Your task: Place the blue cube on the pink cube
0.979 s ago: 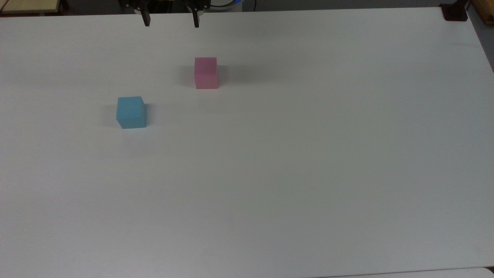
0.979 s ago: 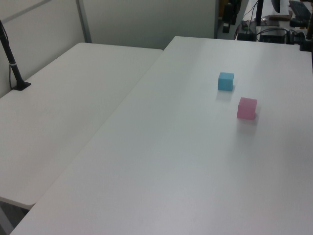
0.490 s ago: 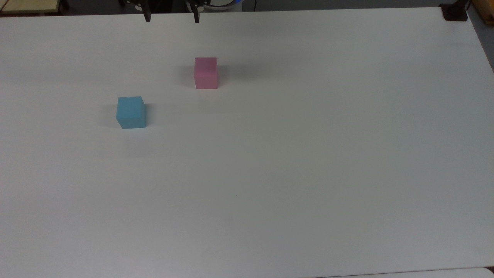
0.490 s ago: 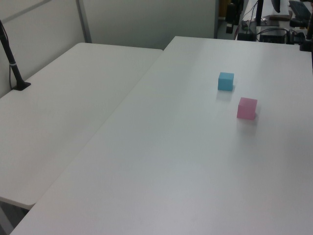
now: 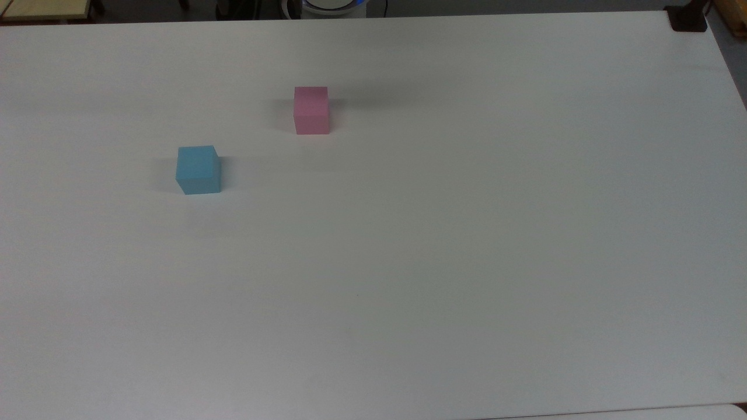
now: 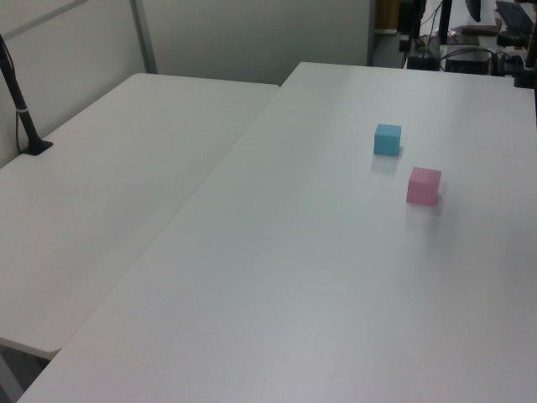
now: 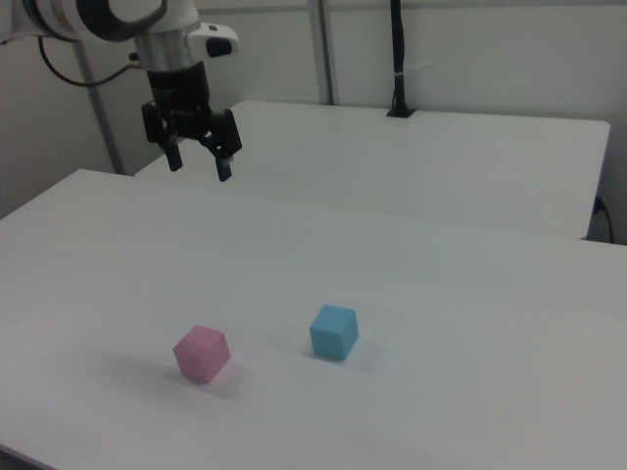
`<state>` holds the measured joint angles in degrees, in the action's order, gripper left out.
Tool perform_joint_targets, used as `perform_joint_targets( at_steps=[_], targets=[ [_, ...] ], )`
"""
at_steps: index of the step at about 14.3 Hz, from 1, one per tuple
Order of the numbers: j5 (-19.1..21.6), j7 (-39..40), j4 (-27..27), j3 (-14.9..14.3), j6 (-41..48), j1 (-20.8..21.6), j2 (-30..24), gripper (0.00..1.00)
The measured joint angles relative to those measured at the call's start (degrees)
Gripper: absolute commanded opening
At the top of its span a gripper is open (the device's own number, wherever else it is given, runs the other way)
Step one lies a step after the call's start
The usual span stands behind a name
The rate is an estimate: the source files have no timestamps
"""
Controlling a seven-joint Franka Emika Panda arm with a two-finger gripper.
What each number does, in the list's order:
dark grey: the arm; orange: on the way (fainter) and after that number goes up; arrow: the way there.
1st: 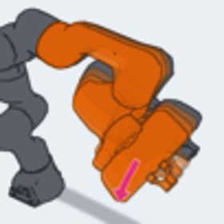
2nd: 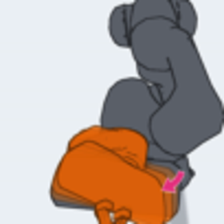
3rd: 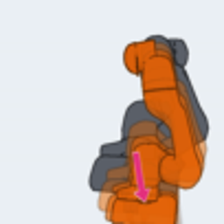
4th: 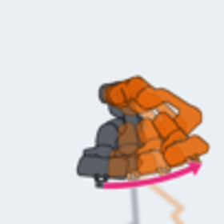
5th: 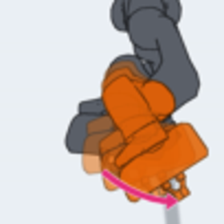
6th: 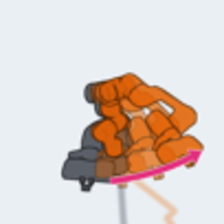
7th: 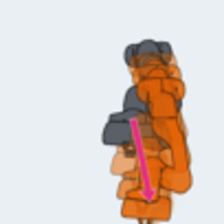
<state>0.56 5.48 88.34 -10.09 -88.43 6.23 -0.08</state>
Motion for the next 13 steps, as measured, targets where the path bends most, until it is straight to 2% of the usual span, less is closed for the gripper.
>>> perform_joint_targets(
  at_steps=[5, 13],
  targets=[
    [0.0, 4.1, -2.1, -0.2, 2.4, -1.5, 0.0, 1.00],
    [0.0, 4.7, -2.0, 0.2, 6.2, -1.5, -0.1, 1.00]
  ],
)
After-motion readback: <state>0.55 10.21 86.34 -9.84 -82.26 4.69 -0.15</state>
